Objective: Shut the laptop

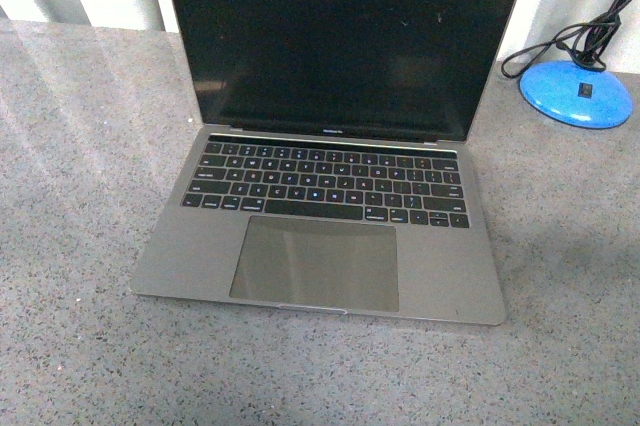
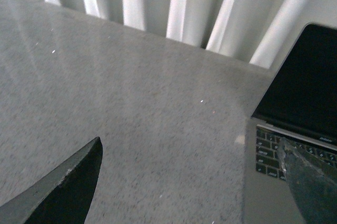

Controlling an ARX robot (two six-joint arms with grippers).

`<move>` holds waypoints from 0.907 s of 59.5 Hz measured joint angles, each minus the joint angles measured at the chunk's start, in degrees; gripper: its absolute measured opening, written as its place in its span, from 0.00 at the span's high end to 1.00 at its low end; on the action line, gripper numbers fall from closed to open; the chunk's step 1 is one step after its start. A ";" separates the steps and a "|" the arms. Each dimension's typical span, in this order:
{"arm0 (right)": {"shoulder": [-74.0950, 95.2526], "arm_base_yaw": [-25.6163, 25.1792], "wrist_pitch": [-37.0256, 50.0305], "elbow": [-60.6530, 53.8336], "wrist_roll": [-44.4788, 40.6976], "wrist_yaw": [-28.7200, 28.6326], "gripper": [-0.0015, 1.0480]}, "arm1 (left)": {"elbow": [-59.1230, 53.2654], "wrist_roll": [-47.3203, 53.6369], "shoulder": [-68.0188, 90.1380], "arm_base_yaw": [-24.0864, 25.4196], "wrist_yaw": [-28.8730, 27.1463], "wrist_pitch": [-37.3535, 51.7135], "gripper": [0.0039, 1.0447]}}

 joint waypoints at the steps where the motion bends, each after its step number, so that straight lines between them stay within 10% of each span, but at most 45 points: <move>1: 1.33 -0.11 0.87 0.42 -0.22 -0.26 0.10 | 0.52 0.46 2.25 1.14 1.92 2.32 0.06; 17: 32.61 1.64 6.64 18.40 -5.84 -1.73 0.10 | 16.33 3.63 34.91 7.21 15.50 22.75 0.06; 45: 55.95 10.80 0.44 52.04 -12.83 -1.92 0.10 | 45.00 4.31 64.59 -4.92 17.29 25.90 0.06; 54: 58.29 12.66 0.66 55.10 -11.67 -3.19 0.32 | 52.02 4.42 72.06 -7.65 15.47 25.51 0.21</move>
